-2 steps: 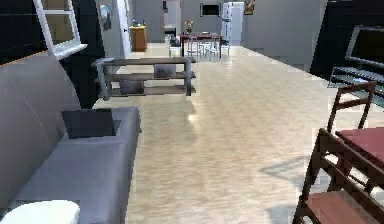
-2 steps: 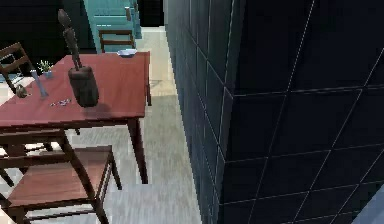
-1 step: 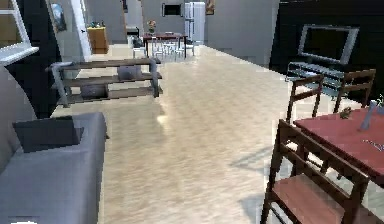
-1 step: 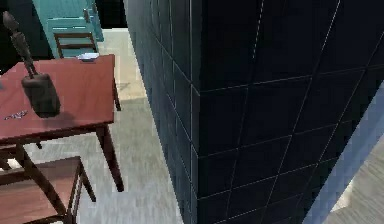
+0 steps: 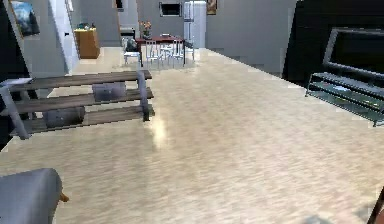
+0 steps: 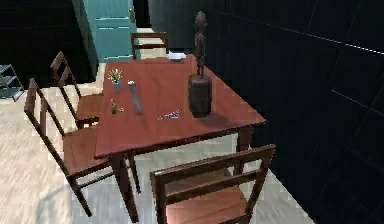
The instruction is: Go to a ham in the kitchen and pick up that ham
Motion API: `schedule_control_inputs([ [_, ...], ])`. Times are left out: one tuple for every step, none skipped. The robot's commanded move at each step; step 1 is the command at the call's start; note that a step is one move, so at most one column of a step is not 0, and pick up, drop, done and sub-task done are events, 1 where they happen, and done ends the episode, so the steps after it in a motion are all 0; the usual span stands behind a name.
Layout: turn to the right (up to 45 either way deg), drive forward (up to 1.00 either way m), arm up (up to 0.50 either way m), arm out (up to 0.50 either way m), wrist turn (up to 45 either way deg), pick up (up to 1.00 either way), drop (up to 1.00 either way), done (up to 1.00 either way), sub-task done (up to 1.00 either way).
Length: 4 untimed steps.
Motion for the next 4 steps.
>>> schedule_control_inputs([
  [6.0, 0.0, 0.0, 0.0, 0.0, 0.0, 0.0, 0.0, 0.0],
  [0.0, 1.0, 0.0, 0.0, 0.0, 0.0, 0.0, 0.0, 0.0],
  [0.0, 1.0, 0.0, 0.0, 0.0, 0.0, 0.0, 0.0, 0.0],
  [0.0, 1.0, 0.0, 0.0, 0.0, 0.0, 0.0, 0.0, 0.0],
])
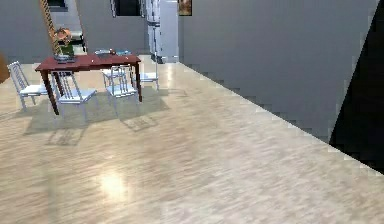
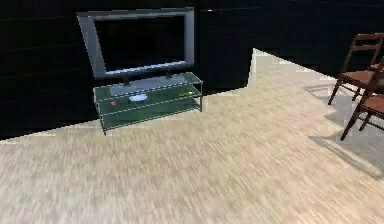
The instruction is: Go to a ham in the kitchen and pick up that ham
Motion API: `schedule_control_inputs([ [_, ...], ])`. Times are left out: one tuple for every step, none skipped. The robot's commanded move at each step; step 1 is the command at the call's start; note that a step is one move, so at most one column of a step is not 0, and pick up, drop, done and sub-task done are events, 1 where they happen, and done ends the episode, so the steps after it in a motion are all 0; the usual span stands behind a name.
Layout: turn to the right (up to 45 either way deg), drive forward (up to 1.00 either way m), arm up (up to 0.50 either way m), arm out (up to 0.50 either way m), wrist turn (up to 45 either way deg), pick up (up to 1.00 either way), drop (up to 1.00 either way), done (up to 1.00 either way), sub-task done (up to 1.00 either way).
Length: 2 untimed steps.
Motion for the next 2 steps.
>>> schedule_control_inputs([
  [0.0, 1.0, 0.0, 0.0, 0.0, 0.0, 0.0, 0.0, 0.0],
  [0.0, 1.0, 0.0, 0.0, 0.0, 0.0, 0.0, 0.0, 0.0],
])
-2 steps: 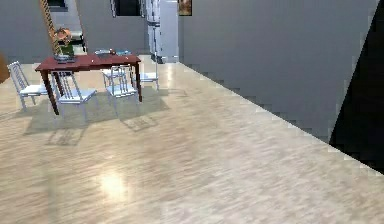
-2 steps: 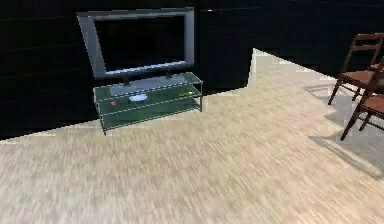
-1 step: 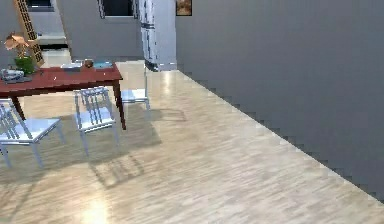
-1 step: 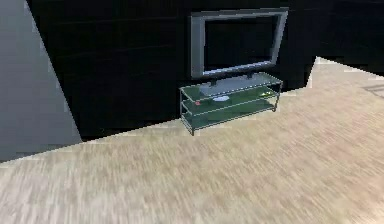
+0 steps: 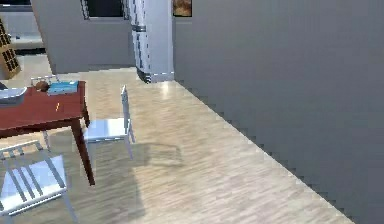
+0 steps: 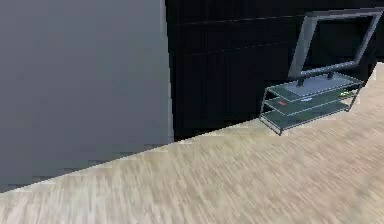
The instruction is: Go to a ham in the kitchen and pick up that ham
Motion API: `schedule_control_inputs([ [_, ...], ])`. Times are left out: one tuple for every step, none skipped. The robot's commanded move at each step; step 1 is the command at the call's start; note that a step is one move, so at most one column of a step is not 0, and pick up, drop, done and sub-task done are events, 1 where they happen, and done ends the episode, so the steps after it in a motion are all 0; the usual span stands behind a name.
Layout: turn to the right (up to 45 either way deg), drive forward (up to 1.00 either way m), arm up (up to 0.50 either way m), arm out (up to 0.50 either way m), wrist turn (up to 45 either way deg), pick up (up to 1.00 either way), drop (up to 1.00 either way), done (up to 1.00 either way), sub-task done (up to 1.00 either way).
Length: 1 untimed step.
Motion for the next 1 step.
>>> schedule_control_inputs([
  [0.0, 1.0, 0.0, 0.0, 0.0, 0.0, 0.0, 0.0, 0.0],
])
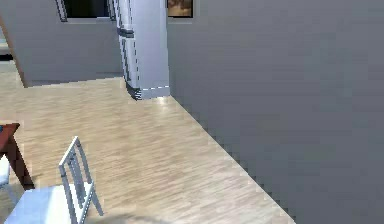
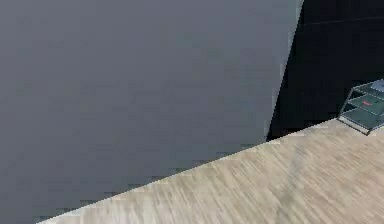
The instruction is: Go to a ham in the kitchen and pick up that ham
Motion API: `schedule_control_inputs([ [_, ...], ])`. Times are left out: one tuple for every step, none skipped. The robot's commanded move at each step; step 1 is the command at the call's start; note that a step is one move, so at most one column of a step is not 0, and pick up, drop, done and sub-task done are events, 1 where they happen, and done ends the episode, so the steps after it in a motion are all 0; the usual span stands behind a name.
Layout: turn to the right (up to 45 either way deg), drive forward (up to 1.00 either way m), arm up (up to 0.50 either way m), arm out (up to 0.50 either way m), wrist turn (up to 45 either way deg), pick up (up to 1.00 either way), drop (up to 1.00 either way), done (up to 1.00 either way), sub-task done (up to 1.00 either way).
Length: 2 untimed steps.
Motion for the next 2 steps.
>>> schedule_control_inputs([
  [0.0, 0.75, 0.0, 0.0, 0.0, 0.0, 0.0, 0.0, 0.0],
  [-6.0, 0.0, 0.0, 0.0, 0.0, 0.0, 0.0, 0.0, 0.0],
])
